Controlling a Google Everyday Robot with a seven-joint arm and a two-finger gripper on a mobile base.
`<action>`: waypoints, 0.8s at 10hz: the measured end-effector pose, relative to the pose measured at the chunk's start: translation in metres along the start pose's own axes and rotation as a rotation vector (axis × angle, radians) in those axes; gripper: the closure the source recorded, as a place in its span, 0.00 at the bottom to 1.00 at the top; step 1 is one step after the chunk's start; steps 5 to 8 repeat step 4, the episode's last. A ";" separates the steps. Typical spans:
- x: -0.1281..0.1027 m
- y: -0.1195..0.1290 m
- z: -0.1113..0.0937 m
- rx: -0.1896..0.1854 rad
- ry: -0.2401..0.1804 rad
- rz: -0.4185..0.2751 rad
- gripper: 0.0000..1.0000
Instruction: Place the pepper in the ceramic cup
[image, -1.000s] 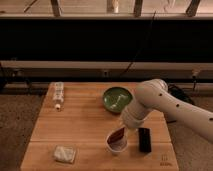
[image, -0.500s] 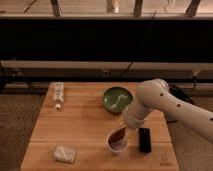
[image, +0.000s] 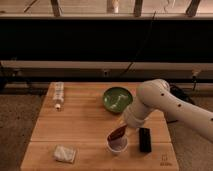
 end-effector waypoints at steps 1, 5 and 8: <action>0.001 0.000 0.000 0.001 -0.001 0.000 0.20; 0.003 0.000 -0.001 0.001 -0.002 0.000 0.35; 0.003 0.000 -0.001 0.001 -0.002 0.000 0.35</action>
